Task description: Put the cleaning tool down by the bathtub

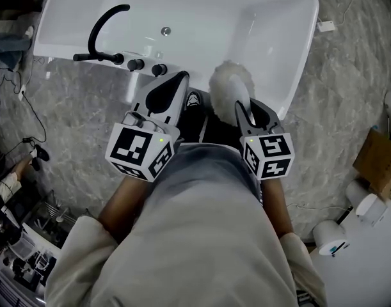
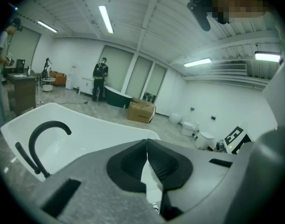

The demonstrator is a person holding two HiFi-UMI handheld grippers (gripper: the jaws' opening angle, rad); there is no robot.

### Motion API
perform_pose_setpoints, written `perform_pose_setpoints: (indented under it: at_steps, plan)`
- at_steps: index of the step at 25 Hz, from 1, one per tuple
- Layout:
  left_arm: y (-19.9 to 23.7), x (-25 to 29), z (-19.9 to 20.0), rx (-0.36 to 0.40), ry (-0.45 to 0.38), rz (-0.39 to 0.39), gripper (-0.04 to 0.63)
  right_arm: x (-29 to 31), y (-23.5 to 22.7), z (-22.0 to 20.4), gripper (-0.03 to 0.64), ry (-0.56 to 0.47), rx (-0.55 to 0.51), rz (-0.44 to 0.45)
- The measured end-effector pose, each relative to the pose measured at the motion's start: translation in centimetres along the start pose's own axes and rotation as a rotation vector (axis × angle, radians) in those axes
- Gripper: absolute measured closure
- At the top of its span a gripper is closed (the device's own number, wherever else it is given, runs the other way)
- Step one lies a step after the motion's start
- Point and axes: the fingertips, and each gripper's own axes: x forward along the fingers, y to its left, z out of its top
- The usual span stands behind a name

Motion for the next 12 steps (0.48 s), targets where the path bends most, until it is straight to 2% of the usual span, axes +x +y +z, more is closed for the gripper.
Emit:
perform_pose_setpoints:
  at_steps: [6, 12]
  plan:
    - [0.4, -1.4, -1.0, 0.004, 0.018, 0.007, 0.586, 1.4, 0.3, -1.7, 0.538, 0.037, -0.013, 0.0]
    - [1.2, -2.6, -2.1, -0.023, 0.032, 0.01, 0.586, 2.9, 0.0, -2.8, 0.538, 0.052, -0.007, -0.009]
